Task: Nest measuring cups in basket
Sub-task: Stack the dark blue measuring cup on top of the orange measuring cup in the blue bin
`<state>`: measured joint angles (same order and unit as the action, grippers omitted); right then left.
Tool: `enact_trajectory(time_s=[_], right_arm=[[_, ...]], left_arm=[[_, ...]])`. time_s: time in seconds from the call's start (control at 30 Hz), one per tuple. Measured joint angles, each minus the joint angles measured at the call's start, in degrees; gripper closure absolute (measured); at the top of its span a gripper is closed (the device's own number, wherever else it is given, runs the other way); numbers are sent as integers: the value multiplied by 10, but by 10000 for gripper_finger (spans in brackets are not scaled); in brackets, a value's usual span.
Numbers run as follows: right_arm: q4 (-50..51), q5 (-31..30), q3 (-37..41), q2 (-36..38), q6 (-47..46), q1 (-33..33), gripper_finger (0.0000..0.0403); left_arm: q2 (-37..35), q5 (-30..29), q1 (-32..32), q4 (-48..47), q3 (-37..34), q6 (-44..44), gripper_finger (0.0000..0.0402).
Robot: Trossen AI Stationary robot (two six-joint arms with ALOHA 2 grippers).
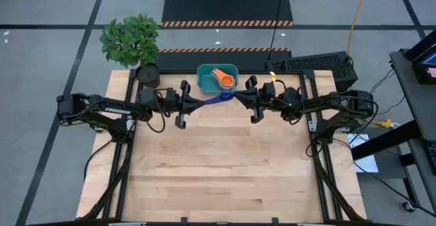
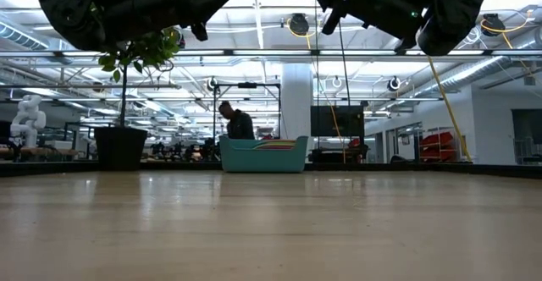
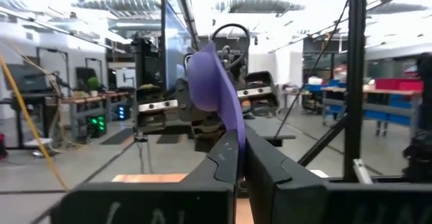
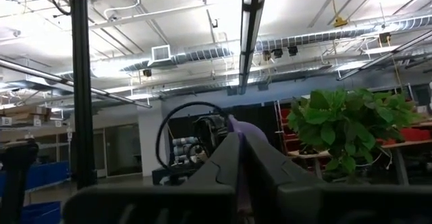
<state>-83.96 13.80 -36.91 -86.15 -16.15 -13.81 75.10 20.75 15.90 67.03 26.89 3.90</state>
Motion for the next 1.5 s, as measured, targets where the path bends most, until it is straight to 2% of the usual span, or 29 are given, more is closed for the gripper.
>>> enact_trajectory(time_s=[0.07,0.27,0.37,0.67,0.83,1.03,1.23,1.33,1.5], right_arm=[[25,10,0,5,3,-8,394],[74,136,0,8,-75,-54,353],[110,172,0,8,-89,-70,325],[292,162,-33,7,-3,-78,262],[384,146,-50,7,53,-71,255],[398,147,-50,7,79,-72,255],[394,151,-50,7,85,-64,255],[384,181,-51,7,89,-60,254],[371,194,-51,7,89,-53,254]], left_arm=[[-7,11,9,-4,-1,21,389],[-48,23,38,-57,-15,38,392],[-79,16,55,-86,-31,38,395],[-152,39,100,-284,-35,25,396],[-153,112,115,-303,-35,21,392],[-153,186,114,-320,-35,2,396],[-153,200,102,-331,-35,-33,391],[-153,208,92,-331,-35,-47,396],[-152,210,74,-329,-35,-72,388]])
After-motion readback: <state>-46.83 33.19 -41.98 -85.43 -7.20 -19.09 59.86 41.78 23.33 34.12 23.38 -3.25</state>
